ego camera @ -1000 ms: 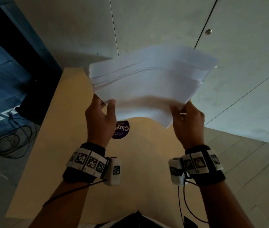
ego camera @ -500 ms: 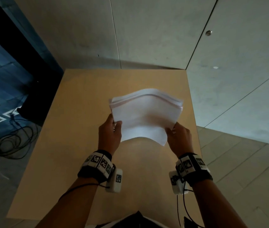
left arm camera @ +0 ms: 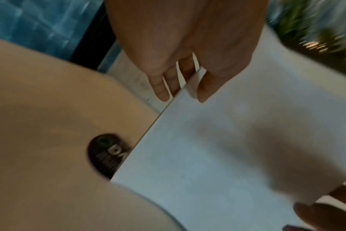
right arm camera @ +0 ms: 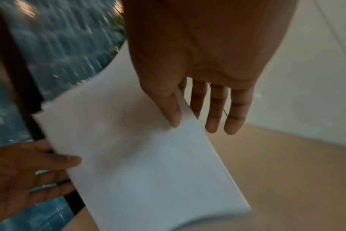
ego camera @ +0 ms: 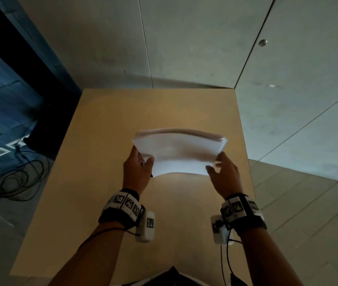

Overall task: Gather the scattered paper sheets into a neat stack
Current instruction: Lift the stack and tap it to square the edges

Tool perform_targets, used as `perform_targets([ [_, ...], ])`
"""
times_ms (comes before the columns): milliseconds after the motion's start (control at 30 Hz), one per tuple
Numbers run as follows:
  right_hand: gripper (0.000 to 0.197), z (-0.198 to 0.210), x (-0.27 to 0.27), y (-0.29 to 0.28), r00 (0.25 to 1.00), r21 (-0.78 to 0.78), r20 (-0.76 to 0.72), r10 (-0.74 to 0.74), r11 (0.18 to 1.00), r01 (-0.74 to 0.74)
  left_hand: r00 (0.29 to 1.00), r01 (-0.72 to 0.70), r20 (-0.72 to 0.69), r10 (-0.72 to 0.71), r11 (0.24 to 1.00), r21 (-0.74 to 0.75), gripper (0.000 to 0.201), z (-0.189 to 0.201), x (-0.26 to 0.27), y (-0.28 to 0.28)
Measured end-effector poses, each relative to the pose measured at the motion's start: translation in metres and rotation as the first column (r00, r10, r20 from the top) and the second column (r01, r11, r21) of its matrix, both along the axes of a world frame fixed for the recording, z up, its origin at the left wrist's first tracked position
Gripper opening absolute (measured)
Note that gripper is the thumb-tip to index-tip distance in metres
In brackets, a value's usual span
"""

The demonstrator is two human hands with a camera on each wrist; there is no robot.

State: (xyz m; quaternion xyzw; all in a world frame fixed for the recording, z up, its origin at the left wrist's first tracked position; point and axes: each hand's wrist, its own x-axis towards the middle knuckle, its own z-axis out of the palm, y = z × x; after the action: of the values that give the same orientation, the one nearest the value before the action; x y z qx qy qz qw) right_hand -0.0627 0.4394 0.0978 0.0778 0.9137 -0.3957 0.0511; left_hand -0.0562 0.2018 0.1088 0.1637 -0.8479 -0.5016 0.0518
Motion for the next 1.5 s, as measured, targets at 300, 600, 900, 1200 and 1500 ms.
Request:
perform_targets([
  [300,0.015,0.025,-0.017,0.001,0.980,-0.021,-0.187,-0.070,0.998,0.067,0.981,-0.057,-0.190,0.033,0.991,-0.124,0.008,0.034,-0.016,0.007],
  [600,0.004,0.075,-0.026,0.009,0.943,0.008,-0.332,-0.014,1.000,0.018,0.925,-0.089,-0.373,0.080,0.996,-0.007,0.015,0.066,-0.018,0.010],
  [900,0.023,0.000,-0.023,0.016,1.000,0.037,-0.020,-0.002,0.999,0.003,1.000,0.015,0.004,-0.015,0.995,-0.100,0.010,-0.006,-0.014,0.002],
  [1200,0.010,0.105,-0.038,0.013,0.898,-0.033,-0.436,-0.052,0.999,0.042,0.897,-0.058,-0.441,0.007,0.993,-0.101,0.007,0.090,-0.025,0.004],
  [1500,0.022,-0.015,-0.016,0.012,0.997,-0.016,0.047,0.068,0.998,-0.067,0.998,0.047,0.051,-0.046,0.999,-0.020,0.024,-0.015,-0.009,-0.003],
])
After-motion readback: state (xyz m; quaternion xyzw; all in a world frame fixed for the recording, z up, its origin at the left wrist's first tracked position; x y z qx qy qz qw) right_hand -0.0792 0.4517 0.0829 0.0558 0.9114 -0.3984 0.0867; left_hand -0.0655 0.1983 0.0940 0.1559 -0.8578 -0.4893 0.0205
